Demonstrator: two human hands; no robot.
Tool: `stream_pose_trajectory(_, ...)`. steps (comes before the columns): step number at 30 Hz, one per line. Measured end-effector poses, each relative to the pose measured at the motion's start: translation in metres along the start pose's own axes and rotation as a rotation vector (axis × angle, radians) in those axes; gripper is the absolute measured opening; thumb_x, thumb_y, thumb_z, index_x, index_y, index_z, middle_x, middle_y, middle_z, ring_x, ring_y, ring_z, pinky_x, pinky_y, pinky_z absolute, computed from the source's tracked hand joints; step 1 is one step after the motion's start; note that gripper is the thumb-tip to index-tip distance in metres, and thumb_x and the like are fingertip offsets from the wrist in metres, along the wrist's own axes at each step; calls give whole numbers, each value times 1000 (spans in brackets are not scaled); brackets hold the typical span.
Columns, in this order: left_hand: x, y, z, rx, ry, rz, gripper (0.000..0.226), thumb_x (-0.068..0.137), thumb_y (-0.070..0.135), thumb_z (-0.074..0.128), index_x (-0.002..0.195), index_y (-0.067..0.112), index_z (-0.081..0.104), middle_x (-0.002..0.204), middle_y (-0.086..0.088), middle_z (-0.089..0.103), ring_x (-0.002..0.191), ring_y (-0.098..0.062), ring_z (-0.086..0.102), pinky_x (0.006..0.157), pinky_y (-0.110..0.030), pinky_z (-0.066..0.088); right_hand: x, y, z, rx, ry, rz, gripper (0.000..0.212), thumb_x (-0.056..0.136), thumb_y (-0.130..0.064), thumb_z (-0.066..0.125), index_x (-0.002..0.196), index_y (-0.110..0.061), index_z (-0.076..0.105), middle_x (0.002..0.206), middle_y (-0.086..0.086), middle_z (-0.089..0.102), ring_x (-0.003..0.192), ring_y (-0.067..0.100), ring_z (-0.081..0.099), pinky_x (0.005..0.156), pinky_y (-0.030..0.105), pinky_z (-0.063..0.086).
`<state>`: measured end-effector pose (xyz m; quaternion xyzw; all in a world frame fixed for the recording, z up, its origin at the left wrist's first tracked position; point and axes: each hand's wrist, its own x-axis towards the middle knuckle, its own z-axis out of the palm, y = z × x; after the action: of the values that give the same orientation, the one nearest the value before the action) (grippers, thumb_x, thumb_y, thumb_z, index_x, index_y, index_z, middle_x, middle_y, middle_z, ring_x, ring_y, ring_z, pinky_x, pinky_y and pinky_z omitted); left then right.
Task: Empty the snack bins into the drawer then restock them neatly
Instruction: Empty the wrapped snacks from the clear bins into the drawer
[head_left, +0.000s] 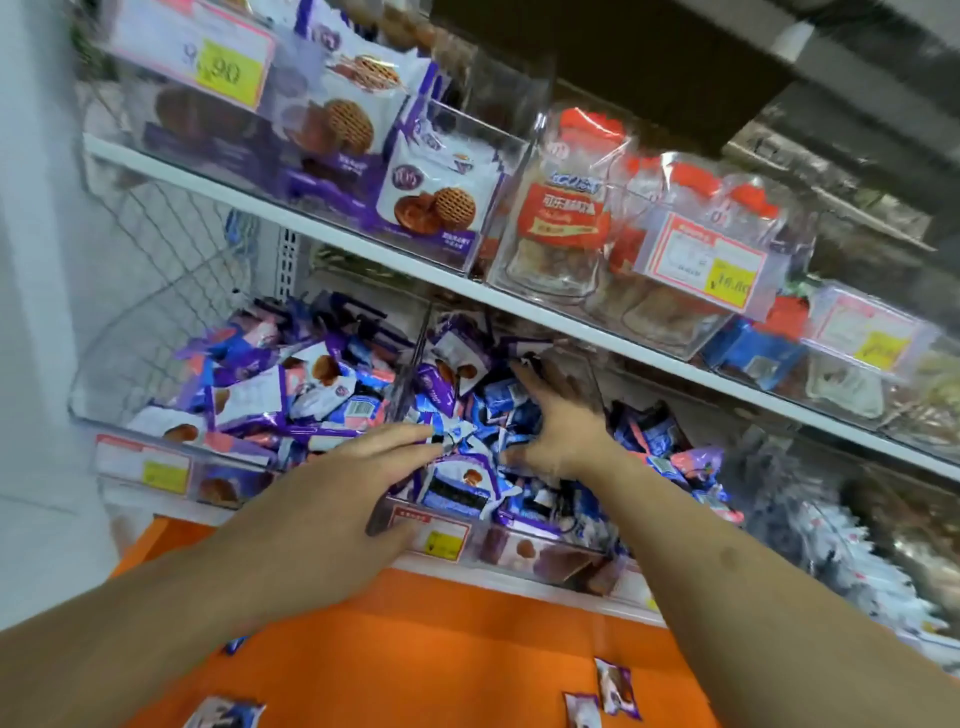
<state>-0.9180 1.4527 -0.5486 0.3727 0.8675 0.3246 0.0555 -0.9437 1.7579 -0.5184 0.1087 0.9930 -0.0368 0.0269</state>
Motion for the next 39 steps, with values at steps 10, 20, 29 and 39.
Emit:
stream_pose_trajectory(10,-2,2,0,-22,8,10,69,98,52,61,157,55,24,160,43,7,148,13,16,123,-31,29,-18,-5,12,-37,270,-91,59,77,-41,88,129,-38,60,120,-4,68,105,26,65,79,34,51)
stream_pose_trajectory(20,-5,14,-4,-59,50,-31,58,99,48,61,153,51,38,158,37,23,135,13,29,118,-29,30,-59,-18,-16,522,296,2,32,88,-5,79,107,-30,75,89,-8,71,45,9,50,43,21,43)
stream_pose_trajectory(29,-3,37,-17,-241,229,55,65,91,44,75,144,62,42,141,32,52,120,13,52,97,-14,44,-116,-68,-26,793,110,-255,36,84,-19,88,117,-29,75,105,-12,77,96,4,72,87,26,57)
stream_pose_trajectory(39,0,20,-13,-287,306,-171,35,94,42,70,129,40,69,89,20,67,79,10,63,66,-11,43,-74,-14,-44,194,-283,-210,114,83,3,70,161,-56,10,170,-22,12,155,15,24,101,29,48)
